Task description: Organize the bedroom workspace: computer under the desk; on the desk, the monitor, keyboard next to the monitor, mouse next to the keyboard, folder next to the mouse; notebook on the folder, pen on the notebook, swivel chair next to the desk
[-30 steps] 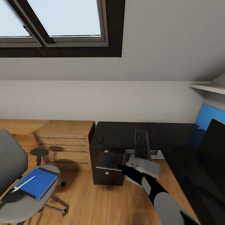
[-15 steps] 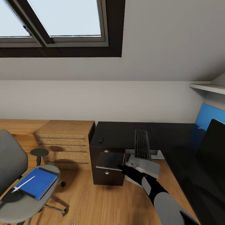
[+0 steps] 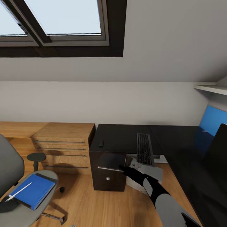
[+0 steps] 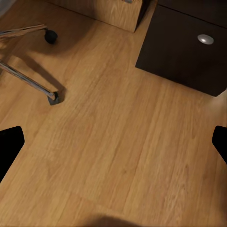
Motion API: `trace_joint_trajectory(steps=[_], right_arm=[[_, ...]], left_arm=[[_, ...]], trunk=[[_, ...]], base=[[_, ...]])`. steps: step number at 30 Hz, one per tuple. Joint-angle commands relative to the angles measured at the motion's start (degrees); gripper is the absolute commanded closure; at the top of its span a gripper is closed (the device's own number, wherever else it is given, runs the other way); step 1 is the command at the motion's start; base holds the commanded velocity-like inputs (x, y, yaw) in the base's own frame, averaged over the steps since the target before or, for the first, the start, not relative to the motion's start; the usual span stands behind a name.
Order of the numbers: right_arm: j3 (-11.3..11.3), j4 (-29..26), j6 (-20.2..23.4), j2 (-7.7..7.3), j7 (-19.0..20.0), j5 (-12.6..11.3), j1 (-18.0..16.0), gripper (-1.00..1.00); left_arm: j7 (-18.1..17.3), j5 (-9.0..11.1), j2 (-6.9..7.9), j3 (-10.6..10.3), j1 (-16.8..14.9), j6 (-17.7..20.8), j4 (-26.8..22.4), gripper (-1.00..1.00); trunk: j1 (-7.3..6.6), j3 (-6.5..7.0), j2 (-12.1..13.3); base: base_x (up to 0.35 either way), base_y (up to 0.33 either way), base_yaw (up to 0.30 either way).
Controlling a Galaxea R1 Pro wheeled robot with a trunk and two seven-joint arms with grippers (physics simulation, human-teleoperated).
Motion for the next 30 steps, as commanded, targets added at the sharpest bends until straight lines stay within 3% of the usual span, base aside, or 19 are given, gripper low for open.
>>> trace_joint_trajectory(steps=[1,4,8,15,22,30], right_arm=[[-0.5,-0.5,0.3,0.07,-0.3,0.3,0.0,1.00],[-0.6,-1.1,-0.3,0.07,-1.4,-0.5,0.0,1.00],[-0.8,-1.4,-2.9,0.07,-3.0,-3.9,0.0,1.00],[-0.7,1.7,-11.7,0.07,-3.9,-13.1,0.0,1.00],[-0.6,3.8,-14.4,0.07,-4.4,-15.5,0.0,1.00],[-0.7,4.7,-17.4,0.07,-10.9,-16.0,0.0,1.00]], left_arm=[[0.1,0.5,0.00,-0.2,0.0,-0.2,0.0,-1.00],[0.1,0.5,0.00,-0.2,0.0,-0.1,0.0,-1.00],[0.1,0.5,-0.03,-0.2,0.0,-0.1,0.0,-1.00],[0.1,0.5,-0.41,-0.2,0.0,-0.1,0.1,-1.00],[0.1,0.5,-0.79,-0.2,0.0,-0.1,0.1,-1.00],[0.1,0.5,-0.87,-0.2,0.0,-0.1,0.2,-1.00]], trunk=[[0.02,-0.08,-0.1],[0.02,-0.08,-0.1],[0.02,-0.08,-0.1],[0.02,-0.08,-0.1],[0.02,-0.08,-0.1],[0.02,-0.08,-0.1]], base=[[0.054,0.000,0.000],[0.035,0.000,0.000],[0.013,0.000,0.000],[0.003,0.000,0.000],[0.000,0.000,0.000],[0.000,0.000,0.000]])
